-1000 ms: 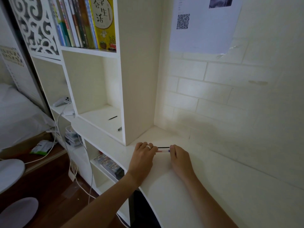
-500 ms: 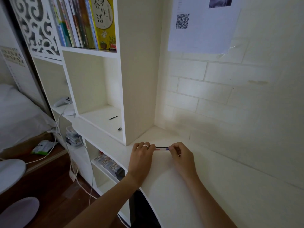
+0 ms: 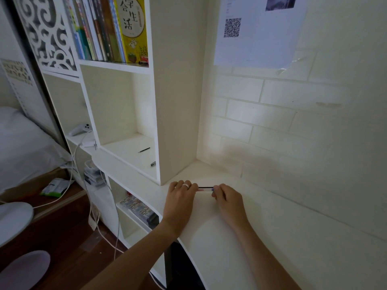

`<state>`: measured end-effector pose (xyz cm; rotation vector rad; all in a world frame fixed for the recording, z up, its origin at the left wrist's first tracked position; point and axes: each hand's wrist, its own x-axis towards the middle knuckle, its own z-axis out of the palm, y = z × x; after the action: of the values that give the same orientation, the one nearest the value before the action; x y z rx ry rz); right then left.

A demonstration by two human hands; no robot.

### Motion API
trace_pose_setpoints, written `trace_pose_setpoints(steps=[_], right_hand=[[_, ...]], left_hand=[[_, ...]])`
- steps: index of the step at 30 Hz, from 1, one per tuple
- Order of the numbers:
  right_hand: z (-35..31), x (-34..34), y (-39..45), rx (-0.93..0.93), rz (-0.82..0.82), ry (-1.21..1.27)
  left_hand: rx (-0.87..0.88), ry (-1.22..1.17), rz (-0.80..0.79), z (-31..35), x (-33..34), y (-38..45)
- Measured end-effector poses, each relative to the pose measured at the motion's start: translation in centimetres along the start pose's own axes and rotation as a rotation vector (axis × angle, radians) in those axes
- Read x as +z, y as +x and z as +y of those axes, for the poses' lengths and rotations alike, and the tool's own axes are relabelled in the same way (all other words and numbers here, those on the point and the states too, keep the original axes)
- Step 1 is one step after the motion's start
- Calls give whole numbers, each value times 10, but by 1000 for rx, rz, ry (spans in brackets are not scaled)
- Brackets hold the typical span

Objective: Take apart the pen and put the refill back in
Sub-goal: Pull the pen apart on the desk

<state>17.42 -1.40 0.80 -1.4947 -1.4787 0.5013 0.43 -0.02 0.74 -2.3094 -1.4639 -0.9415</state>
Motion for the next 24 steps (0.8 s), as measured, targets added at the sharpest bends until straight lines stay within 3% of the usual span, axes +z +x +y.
trace_pose_setpoints(steps=[24], right_hand=[[-5, -7, -5, -102, 61, 120]], left_hand=[[6, 45, -34, 1, 2, 0]])
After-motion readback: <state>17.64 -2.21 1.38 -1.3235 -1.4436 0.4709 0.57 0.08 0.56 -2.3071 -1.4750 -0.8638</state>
